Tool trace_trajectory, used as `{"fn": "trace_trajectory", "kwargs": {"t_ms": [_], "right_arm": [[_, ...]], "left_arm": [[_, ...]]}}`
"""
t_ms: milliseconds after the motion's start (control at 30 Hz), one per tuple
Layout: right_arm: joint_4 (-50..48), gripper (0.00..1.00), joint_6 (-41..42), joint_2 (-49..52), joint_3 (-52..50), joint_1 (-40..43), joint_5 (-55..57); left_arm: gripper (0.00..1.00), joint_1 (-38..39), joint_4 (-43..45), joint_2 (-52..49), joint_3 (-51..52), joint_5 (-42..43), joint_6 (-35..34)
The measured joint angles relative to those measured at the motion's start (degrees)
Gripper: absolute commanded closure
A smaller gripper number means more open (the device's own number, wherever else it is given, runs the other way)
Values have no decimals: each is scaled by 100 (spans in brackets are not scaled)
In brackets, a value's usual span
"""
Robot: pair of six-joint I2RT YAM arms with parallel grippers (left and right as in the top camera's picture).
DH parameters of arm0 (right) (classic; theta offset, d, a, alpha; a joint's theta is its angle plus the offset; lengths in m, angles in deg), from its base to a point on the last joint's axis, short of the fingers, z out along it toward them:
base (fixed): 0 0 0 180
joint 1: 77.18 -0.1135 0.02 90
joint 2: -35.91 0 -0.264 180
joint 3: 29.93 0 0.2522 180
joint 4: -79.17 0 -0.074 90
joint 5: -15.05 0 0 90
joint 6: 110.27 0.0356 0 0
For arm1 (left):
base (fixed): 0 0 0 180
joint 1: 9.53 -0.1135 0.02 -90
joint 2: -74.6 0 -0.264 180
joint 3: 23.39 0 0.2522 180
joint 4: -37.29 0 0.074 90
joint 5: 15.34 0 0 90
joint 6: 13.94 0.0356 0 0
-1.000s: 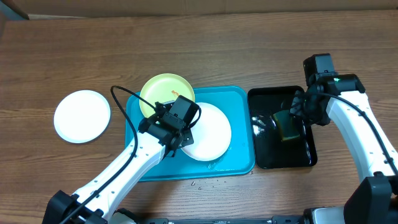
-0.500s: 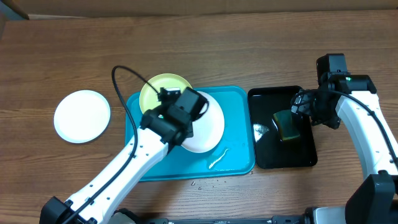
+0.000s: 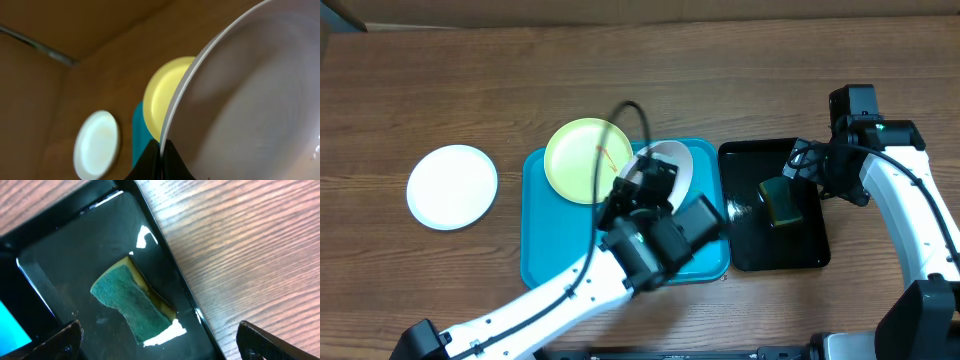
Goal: Clean dirty plates on tray and stack at the side
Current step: 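Carry the white plate left and stack it on the table plate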
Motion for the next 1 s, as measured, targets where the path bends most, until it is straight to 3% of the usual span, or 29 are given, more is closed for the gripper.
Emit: {"fn": "trace_trajectory", "kwargs": {"t_ms": [167,533,1000], "right_arm": [[-101,0,4,0,0,0,0],[-157,0,0,0,0,0,-2],[-162,0,2,0,0,0,-9]], "left_arm": [[96,363,2,0,0,-1023,387],[96,981,7,0,0,-2417,1176],[96,1215,503,0,-2,-2673,1296]]}}
